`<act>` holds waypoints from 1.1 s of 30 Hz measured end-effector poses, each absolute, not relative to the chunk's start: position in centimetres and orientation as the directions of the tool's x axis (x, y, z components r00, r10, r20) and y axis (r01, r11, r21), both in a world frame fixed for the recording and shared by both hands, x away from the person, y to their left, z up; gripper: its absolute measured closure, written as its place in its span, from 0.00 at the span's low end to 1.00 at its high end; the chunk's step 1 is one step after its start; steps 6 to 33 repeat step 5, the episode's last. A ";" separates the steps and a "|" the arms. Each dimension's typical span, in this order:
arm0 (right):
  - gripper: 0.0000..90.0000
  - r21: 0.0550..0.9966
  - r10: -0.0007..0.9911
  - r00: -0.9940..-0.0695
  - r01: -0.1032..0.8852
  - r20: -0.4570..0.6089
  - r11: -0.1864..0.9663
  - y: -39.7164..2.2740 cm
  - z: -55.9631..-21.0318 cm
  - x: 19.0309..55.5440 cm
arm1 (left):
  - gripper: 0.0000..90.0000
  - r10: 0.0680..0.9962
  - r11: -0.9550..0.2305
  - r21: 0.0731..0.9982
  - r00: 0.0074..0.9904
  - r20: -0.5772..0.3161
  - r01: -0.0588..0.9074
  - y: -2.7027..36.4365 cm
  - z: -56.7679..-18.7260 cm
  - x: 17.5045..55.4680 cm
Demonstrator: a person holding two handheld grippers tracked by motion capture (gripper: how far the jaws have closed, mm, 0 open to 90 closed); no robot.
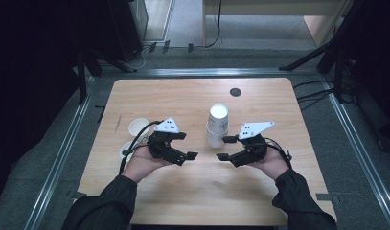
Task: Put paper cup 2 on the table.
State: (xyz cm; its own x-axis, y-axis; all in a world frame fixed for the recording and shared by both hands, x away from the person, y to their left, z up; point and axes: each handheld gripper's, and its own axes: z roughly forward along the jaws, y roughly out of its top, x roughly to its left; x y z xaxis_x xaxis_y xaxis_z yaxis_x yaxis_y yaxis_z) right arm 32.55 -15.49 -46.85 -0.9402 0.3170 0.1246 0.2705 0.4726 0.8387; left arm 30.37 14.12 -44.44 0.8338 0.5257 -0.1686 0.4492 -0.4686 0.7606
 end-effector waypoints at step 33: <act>0.36 0.839 0.319 -0.939 0.274 0.127 0.471 -15.5 -46.9 32.6 | 0.15 0.540 -0.490 0.754 0.831 -0.131 0.437 14.2 -44.8 30.2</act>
